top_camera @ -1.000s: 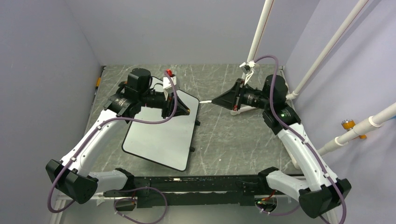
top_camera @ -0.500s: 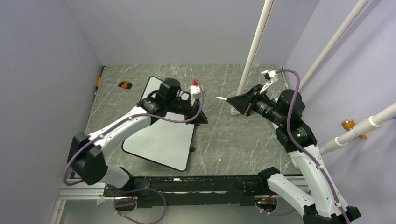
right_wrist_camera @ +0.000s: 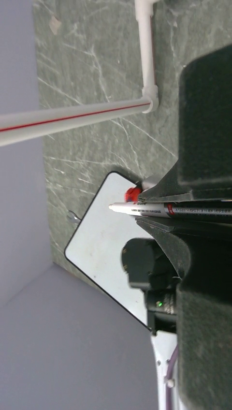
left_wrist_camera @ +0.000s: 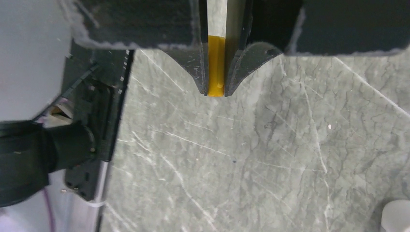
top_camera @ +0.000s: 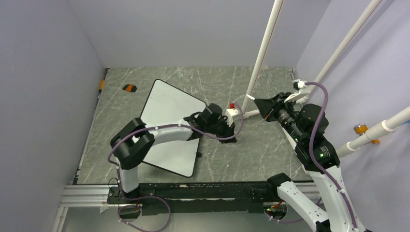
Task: Write a sentence on the whiteboard
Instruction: Place the pen cap at the center of the board, then adjust the whiteboard at the center of the board.
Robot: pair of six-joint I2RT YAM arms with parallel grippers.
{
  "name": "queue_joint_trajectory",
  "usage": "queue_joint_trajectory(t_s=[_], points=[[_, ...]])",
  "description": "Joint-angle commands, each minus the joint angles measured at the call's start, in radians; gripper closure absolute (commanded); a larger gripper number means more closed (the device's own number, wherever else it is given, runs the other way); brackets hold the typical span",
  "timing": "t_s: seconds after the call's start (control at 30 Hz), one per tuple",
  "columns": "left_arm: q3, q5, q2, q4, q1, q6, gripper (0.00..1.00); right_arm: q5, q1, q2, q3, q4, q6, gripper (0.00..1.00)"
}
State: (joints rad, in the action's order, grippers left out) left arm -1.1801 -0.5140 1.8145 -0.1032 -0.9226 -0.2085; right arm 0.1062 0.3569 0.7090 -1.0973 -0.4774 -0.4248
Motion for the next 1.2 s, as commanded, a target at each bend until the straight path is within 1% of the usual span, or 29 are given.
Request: queue_joint_trajectory(t_s=[0.0, 0.1, 0.2, 0.4, 0.5, 0.57, 0.63, 0.73, 0.8, 0.87, 0.97, 1.03, 1.1, 1.17], points=[[-0.047, 0.180, 0.063, -0.093, -0.035, -0.024, 1.00, -0.082, -0.002, -0.027, -0.018, -0.003, 0.034, 1.00], [-0.025, 0.243, 0.095, -0.133, -0.045, -0.027, 0.98, -0.087, -0.003, -0.043, -0.009, 0.006, 0.042, 1.00], [-0.012, 0.286, 0.119, -0.157, -0.059, -0.016, 0.92, -0.085, -0.002, -0.041, -0.006, 0.005, 0.047, 1.00], [0.000, 0.290, 0.152, -0.186, -0.073, -0.007, 0.76, -0.082, -0.002, -0.042, 0.002, 0.003, 0.047, 1.00], [0.008, 0.292, 0.156, -0.194, -0.075, 0.000, 0.65, -0.087, -0.003, -0.041, 0.001, -0.001, 0.050, 1.00], [0.014, 0.302, 0.154, -0.196, -0.077, 0.004, 0.60, -0.089, -0.004, -0.040, 0.003, -0.003, 0.050, 1.00], [0.020, 0.307, 0.152, -0.200, -0.078, 0.005, 0.57, -0.089, -0.003, -0.039, 0.002, -0.003, 0.049, 1.00], [0.019, 0.306, 0.146, -0.197, -0.079, 0.006, 0.56, -0.087, -0.003, -0.038, 0.002, -0.001, 0.046, 1.00], [0.020, 0.309, 0.121, -0.186, -0.080, 0.006, 0.55, -0.088, -0.003, -0.038, 0.002, -0.001, 0.046, 1.00], [0.023, 0.311, 0.077, -0.162, -0.081, 0.012, 0.51, -0.093, -0.003, -0.039, 0.000, 0.000, 0.047, 1.00], [0.043, 0.308, -0.005, -0.125, -0.081, 0.027, 0.38, -0.104, -0.004, -0.044, -0.004, 0.002, 0.052, 1.00], [0.074, 0.315, -0.075, -0.096, -0.081, 0.036, 0.31, -0.105, -0.002, -0.048, -0.005, 0.007, 0.056, 1.00], [0.104, 0.359, -0.158, -0.028, -0.081, 0.042, 0.27, -0.104, -0.003, -0.049, -0.007, 0.009, 0.060, 1.00], [0.102, 0.447, -0.258, 0.074, -0.080, 0.050, 0.27, -0.104, -0.003, -0.056, -0.003, 0.015, 0.057, 1.00]])
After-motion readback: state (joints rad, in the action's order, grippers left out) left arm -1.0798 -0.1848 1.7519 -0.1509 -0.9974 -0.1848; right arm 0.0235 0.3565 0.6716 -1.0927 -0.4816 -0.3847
